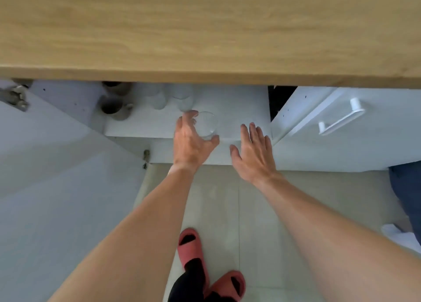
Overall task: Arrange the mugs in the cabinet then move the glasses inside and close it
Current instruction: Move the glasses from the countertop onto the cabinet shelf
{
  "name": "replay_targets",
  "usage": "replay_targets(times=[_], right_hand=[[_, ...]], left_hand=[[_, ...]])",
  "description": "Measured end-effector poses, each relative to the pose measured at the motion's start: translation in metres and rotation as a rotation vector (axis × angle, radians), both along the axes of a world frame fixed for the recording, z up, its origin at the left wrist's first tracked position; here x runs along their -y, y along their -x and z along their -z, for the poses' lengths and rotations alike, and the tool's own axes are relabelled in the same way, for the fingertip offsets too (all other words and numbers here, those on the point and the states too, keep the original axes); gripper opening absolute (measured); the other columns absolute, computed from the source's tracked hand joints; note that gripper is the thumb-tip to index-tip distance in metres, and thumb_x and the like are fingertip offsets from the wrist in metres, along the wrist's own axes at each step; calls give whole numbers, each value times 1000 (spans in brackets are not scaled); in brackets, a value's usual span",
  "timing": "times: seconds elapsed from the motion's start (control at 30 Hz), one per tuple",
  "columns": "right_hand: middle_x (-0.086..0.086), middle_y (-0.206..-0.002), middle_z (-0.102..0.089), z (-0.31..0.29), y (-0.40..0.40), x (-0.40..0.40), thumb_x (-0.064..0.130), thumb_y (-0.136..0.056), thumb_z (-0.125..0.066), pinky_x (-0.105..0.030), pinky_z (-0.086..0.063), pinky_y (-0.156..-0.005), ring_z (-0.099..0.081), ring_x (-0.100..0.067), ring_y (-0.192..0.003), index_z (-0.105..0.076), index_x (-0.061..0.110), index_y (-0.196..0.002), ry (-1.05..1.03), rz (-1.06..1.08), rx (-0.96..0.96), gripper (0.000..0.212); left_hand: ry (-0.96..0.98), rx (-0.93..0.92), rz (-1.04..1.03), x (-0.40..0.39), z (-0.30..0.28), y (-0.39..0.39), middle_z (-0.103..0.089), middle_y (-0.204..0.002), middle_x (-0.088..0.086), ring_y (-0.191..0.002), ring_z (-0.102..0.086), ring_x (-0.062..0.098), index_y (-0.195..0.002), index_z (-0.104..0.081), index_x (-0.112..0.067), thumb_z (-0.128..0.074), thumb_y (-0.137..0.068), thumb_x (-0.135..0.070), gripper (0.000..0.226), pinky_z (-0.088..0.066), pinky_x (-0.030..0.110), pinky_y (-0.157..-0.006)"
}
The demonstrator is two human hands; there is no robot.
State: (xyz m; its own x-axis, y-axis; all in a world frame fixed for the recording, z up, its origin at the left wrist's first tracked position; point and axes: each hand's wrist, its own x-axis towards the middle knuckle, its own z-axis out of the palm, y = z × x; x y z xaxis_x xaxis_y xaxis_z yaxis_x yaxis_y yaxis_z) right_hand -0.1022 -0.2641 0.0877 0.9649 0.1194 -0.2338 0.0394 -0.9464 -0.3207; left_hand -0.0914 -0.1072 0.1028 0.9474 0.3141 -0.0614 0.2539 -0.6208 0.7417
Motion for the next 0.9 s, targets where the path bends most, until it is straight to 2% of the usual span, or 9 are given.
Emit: replay_targets(times=[0.07,0.17,0.33,0.57,0.73,0.9], right_hand=[[-18,-164,-9,34,-10,-6,37,-101,-37,-48,-8,-121,-7,-33,-151,-15,9,-154,-2,17,-30,64],[-16,-165,-3,76,-22,-13,38,-102,-34,-46,-4,-122,-3,-32,-151,-9,12,-156,20,40,-75,65],[-16,-165,0,116,-46,-14,41,-101,-34,-44,-3,-123,-1,-31,-151,-8,13,-156,58,96,-68,67],[-17,-165,-1,126,-53,-18,44,-100,-36,-45,-1,-122,-1,-35,-151,-10,14,-157,78,100,-16,69],[-15,-165,4,129,-64,-21,47,-101,-30,-46,2,-122,5,-33,-151,-4,18,-157,108,112,-27,69],[-15,-165,6,131,-62,-24,46,-102,-28,-46,5,-122,7,-32,-151,-2,18,-158,103,128,-25,67]], left_hand=[[-13,-3,19,0,31,-24,-50,-124,4,-109,-54,17,-133,-45,-16,-82,-68,-25,75,-35,15,-89],[-16,-9,34,0,67,-54,-50,-126,5,-111,-54,22,-135,-44,-18,-83,-68,-23,77,-42,22,-93],[-12,49,55,7,89,-96,-45,-131,3,-118,-50,23,-137,-40,-20,-80,-71,-27,78,-42,27,-101],[8,70,69,14,92,-122,-44,-132,2,-116,-50,21,-139,-40,-20,-79,-73,-24,76,-40,22,-95],[13,53,66,17,92,-133,-42,-134,1,-116,-49,22,-140,-38,-22,-78,-74,-21,76,-43,29,-100],[12,65,58,18,92,-135,-41,-136,2,-117,-48,23,-141,-36,-21,-77,-76,-19,78,-43,30,-101]])
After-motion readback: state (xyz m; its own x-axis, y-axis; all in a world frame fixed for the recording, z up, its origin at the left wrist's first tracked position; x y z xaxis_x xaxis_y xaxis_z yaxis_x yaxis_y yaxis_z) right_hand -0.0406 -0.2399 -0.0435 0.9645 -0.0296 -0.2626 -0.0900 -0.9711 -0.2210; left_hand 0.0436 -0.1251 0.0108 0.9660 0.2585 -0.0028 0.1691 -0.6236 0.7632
